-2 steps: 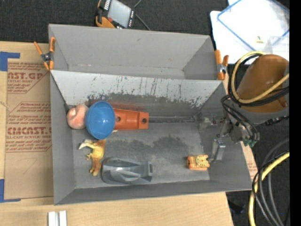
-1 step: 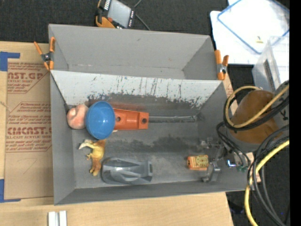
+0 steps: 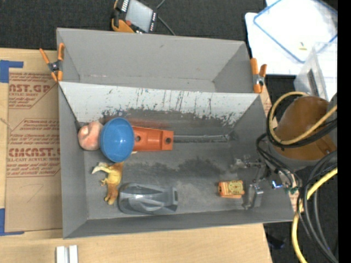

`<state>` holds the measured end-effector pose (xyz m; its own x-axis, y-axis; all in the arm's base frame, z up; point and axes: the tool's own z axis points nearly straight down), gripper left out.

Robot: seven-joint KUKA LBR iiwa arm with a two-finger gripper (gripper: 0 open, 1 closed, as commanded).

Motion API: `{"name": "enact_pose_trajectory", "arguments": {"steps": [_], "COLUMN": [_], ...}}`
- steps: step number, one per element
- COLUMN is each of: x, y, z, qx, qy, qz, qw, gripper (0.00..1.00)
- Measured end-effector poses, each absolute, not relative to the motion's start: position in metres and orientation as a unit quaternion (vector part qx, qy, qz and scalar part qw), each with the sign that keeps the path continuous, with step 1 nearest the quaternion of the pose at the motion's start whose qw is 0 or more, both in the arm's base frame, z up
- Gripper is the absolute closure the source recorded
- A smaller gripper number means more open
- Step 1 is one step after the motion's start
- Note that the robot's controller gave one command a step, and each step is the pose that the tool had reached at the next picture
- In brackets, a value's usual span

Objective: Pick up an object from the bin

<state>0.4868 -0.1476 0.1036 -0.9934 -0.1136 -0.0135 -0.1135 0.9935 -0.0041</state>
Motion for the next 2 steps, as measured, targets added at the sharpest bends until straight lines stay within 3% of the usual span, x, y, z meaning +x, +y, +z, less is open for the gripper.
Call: {"name": "enact_pose_trajectory", "arguments": {"steps": [1, 2], "x": [0.485, 0.485], "y": [-0.148, -0.136], "z": [0.077, 0.072], "qx": [-0.008, -0.114], "qy": [1.0, 0.993], "qz": [-0.001, -0.003], "qw": [0.006, 0.014], "gripper": [0.0, 0.0]}}
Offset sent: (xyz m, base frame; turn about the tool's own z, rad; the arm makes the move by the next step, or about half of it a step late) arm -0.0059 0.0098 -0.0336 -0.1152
